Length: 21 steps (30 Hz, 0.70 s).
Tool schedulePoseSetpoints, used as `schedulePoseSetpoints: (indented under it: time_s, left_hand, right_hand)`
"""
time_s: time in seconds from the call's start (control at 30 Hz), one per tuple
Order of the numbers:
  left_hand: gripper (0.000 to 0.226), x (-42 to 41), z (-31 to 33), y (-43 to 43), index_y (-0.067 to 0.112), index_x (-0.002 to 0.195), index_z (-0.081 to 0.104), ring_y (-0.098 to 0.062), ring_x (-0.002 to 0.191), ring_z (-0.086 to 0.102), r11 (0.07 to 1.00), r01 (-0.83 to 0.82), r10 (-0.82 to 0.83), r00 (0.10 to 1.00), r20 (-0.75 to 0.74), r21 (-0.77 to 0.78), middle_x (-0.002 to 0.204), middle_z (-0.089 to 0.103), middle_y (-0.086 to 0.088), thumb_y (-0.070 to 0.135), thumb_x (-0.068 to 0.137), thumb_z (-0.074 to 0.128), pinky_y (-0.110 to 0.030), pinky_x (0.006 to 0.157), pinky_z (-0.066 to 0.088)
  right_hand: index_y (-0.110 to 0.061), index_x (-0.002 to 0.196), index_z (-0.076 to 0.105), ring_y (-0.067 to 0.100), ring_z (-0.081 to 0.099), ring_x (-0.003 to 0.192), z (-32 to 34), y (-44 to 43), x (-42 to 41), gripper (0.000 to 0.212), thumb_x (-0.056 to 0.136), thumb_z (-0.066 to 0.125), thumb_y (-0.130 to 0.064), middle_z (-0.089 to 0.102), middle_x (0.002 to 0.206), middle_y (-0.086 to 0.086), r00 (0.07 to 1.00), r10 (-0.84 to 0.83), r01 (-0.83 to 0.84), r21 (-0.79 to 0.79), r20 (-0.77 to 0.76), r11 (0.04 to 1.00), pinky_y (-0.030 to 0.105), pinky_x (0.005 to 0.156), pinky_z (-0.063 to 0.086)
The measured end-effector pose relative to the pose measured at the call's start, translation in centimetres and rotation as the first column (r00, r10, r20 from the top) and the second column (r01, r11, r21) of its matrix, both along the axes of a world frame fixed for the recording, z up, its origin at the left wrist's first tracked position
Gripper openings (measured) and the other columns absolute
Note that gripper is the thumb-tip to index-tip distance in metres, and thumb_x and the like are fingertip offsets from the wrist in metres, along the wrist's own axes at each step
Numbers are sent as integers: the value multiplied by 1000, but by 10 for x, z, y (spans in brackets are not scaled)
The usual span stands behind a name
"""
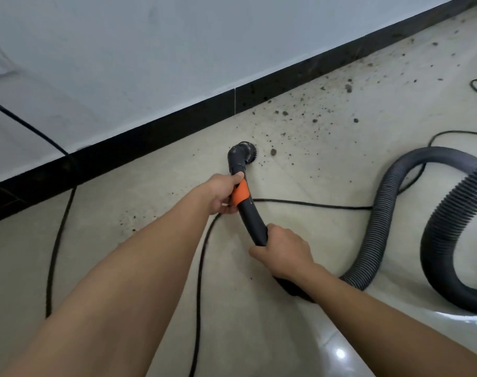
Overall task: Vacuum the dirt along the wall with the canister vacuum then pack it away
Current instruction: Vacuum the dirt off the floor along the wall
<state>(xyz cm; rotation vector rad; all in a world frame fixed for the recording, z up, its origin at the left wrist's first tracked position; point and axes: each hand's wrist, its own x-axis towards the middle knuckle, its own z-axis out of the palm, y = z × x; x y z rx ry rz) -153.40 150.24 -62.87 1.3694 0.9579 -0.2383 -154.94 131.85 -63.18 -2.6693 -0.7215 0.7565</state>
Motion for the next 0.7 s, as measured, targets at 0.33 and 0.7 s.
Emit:
schedulePoseSetpoints:
  time_s: [0.33,0.7]
  left_hand:
    - [37,-15,1,41,7,109,55,-25,81,63,977,-194,197,980,-26,89,98,64,-11,41,95,56,-36,58,50]
    - [32,-171,32,85,1,113,57,-28,80,61,819,-493,564,788,-248,295,103,64,-19,28,95,58,-36,56,47]
  right_hand:
    - [-22,92,51,24,57,76,0,45,7,28,78,62,-44,59,82,-3,989,117,-112,52,-89,992,31,60,38]
    - [-18,113,55,22,52,78,1,129,-89,39,84,61,-43,56,94,2,813,540,-512,177,-218,841,31,65,40]
